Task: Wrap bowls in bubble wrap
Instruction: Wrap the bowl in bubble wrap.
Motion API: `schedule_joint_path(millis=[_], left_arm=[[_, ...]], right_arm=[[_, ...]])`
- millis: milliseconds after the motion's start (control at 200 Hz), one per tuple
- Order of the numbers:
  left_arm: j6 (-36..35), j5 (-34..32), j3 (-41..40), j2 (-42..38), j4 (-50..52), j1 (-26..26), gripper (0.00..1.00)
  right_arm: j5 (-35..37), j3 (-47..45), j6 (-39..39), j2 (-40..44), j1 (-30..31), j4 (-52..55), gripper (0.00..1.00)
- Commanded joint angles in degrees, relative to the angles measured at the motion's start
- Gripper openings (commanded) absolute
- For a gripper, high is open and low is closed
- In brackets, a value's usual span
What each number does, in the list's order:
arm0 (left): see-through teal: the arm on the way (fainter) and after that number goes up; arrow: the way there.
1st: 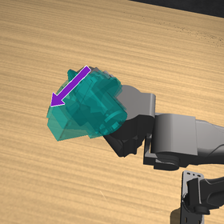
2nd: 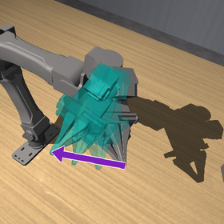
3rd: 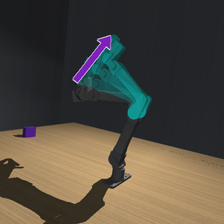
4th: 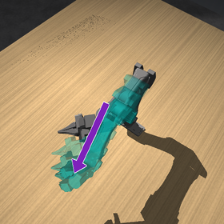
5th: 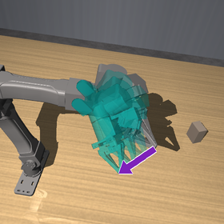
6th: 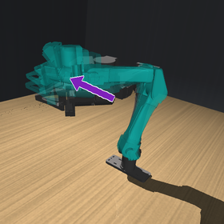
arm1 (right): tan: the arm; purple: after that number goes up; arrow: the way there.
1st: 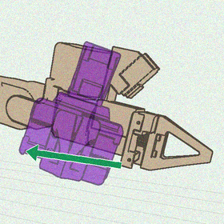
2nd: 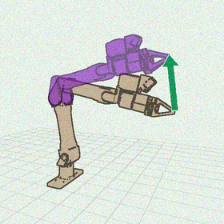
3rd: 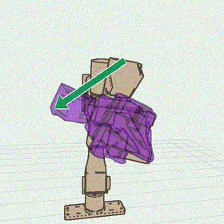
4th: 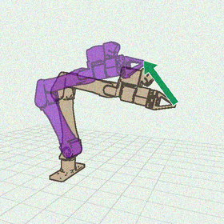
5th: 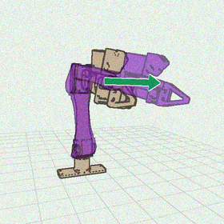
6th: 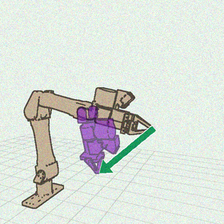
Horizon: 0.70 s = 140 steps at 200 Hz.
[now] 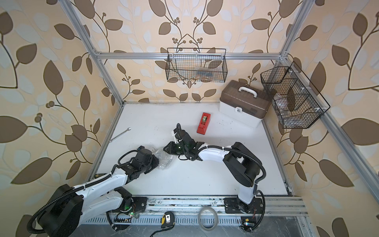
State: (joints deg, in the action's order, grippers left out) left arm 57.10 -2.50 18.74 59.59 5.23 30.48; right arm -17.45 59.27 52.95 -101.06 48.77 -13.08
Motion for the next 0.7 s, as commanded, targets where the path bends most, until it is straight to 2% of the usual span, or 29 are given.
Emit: schedule_joint_path(millis=[0,255,390,630,695], left_arm=[[-3.0,1.4,3.8,0.2,3.6,3.5,0.00],[-4.9,3.3,4.5,3.8,2.2,7.8,0.00],[-5.0,3.6,4.9,4.9,1.4,10.1,0.00],[-7.2,3.5,6.5,8.8,1.4,13.0,0.00],[-7.0,3.5,6.3,8.5,1.1,12.9,0.00]], right_arm=[[-0.8,-3.8,-4.4,6.5,-1.1,1.0,0.26],[1.6,-12.7,-12.1,20.5,-2.2,12.1,0.26],[1.7,-16.5,-14.5,24.8,-0.3,16.1,0.26],[2.8,-14.9,-16.7,20.9,6.2,18.2,0.26],[3.9,-13.7,-17.2,19.8,7.8,18.7,0.29]])
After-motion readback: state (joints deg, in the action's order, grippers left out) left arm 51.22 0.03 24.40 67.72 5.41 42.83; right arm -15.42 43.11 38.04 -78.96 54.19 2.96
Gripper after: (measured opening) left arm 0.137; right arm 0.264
